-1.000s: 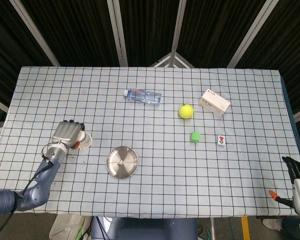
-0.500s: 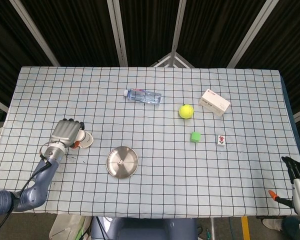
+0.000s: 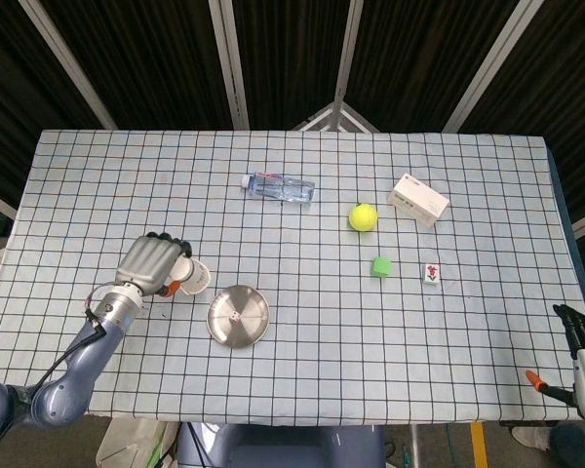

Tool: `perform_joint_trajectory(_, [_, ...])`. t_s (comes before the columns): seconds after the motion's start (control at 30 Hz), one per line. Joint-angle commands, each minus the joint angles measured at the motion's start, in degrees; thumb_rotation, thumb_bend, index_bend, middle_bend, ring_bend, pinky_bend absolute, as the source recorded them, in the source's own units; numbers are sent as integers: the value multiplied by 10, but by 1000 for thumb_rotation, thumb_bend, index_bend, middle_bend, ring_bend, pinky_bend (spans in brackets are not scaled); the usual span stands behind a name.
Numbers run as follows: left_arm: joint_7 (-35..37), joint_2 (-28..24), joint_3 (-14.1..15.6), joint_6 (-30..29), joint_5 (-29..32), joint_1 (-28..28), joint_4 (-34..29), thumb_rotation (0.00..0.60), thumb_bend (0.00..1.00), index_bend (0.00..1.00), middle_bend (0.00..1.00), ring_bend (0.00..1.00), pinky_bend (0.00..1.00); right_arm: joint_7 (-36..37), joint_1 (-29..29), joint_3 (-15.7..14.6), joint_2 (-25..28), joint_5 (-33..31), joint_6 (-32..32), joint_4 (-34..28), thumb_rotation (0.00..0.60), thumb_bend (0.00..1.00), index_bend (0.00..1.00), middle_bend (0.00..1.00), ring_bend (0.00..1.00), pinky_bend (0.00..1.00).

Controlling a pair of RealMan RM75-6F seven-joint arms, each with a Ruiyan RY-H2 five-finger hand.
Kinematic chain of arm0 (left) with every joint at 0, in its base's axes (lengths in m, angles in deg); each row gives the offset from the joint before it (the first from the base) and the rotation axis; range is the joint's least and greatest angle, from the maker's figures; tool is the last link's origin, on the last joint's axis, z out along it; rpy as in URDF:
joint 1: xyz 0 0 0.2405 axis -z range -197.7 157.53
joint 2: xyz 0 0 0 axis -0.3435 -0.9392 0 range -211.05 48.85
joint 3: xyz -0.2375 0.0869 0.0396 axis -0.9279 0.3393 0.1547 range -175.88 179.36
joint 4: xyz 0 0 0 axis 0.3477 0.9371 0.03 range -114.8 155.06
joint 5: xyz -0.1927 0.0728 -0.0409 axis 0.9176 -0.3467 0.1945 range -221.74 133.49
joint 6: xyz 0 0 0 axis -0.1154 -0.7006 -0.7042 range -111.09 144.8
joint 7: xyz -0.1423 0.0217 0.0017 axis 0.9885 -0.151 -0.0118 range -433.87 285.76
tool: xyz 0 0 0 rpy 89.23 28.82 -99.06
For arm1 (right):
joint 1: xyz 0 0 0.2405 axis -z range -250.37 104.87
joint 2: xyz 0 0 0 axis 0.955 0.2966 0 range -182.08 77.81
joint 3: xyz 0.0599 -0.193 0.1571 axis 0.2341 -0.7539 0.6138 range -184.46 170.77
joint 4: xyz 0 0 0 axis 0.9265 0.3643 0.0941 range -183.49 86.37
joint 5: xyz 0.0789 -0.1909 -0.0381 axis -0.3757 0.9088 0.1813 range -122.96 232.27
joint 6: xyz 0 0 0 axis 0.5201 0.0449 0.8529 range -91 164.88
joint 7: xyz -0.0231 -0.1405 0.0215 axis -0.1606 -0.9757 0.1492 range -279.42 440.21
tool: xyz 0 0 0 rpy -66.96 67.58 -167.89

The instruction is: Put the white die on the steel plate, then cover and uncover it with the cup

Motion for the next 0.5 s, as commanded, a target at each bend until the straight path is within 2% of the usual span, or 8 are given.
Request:
perform_joint_trajectory(0.03, [-42, -9, -7, -22, 26, 32, -53, 600, 556, 404, 384, 224, 226, 4, 2, 0, 3, 1, 3, -2, 600, 42, 116, 124, 115, 15])
perform_joint_trajectory(0.23, [-89, 18, -6, -51, 79, 70, -80, 600, 552, 404, 384, 224, 226, 11, 3, 1, 6, 4, 8, -3, 600, 42, 116, 124, 115, 15])
perform_joint_trajectory(0.5, [-126, 72, 6, -80, 126, 103, -66, 600, 551, 406, 384, 224, 226, 20, 5, 2, 9, 0, 8, -1, 600, 42, 116, 124, 115, 15])
